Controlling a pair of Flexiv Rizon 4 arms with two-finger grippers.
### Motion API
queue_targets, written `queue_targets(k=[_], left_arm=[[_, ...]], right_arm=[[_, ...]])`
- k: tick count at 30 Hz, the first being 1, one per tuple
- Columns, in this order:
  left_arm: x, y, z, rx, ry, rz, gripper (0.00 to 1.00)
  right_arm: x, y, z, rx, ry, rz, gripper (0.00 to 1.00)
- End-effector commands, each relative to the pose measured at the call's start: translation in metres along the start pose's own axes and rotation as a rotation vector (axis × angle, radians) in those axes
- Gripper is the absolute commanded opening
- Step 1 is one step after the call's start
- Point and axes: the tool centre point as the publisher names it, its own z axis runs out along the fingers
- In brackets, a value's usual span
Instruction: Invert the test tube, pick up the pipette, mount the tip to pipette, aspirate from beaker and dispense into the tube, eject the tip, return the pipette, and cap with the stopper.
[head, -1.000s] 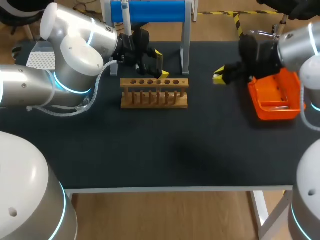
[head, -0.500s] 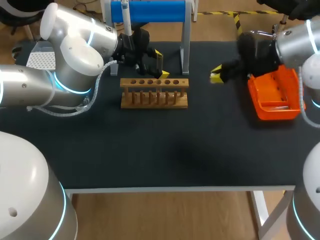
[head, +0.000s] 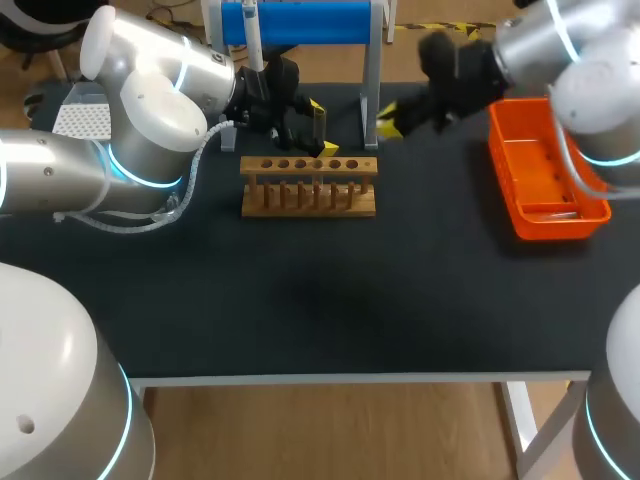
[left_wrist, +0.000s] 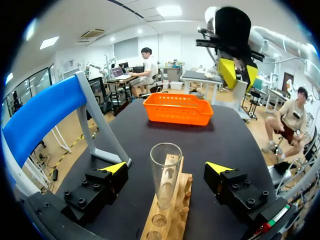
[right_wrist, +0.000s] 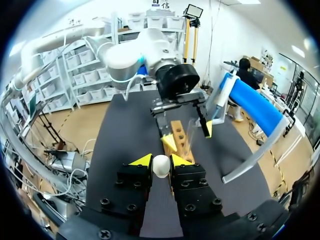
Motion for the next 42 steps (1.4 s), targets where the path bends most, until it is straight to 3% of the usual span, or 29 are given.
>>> queue_targets(k=[1,15,42], left_arm=[[-0.001,0.0,0.0,-0.002,0.003,-0.001,1.0],[-0.001,0.0,0.0,-0.002,0.003,-0.001,1.0],[-0.001,0.0,0.0,-0.002,0.003,-0.001,1.0]], right_arm=[[-0.017,0.014,0.019,0.062,0.031,-0.004,0.0],[-0.046,0.041,0.046,0.098,0.015,-0.004,0.0],[-0.058,0.056,0.063,0.131,-0.001,-0.019,0.0]])
